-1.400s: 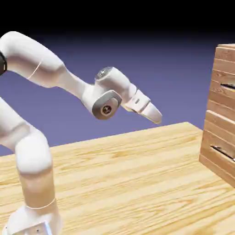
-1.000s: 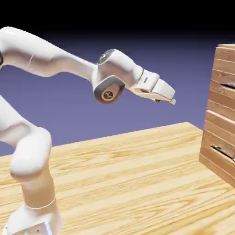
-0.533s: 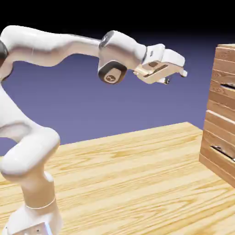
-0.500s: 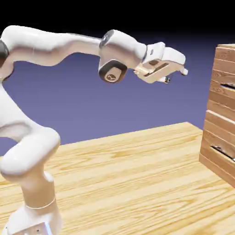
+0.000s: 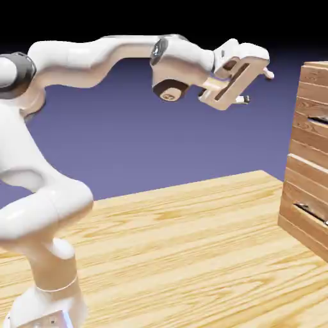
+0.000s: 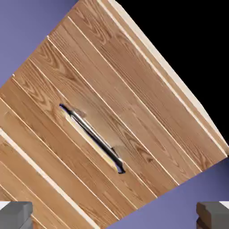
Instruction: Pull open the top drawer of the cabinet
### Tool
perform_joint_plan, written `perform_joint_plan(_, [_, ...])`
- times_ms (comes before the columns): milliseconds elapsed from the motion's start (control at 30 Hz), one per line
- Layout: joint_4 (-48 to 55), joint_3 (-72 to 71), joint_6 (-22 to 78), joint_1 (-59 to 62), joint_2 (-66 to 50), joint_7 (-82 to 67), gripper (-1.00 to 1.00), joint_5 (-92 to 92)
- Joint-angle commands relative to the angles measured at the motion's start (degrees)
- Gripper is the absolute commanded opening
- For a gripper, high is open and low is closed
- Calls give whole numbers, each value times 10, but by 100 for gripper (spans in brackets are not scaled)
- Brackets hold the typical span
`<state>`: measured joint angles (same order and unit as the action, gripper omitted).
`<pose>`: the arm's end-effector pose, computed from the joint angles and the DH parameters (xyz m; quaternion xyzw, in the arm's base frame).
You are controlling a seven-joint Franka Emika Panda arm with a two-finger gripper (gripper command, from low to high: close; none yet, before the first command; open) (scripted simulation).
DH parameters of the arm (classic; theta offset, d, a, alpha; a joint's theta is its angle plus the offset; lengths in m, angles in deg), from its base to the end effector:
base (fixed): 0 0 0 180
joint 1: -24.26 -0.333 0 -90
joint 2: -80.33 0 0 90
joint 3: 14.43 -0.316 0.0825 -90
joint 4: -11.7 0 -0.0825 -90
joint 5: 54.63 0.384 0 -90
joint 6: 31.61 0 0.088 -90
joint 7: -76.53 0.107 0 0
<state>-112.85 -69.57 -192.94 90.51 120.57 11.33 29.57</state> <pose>0.4760 -0.0203 0.6377 0.8117 0.0137 0.5770 0.0898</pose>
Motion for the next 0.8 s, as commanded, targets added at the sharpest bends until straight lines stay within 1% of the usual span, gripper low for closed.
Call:
perform_joint_plan(0, [8,-13,3,16,2,-25,0,20])
perform_joint_plan(767, [203,-306,70,372,42,-598,0,468])
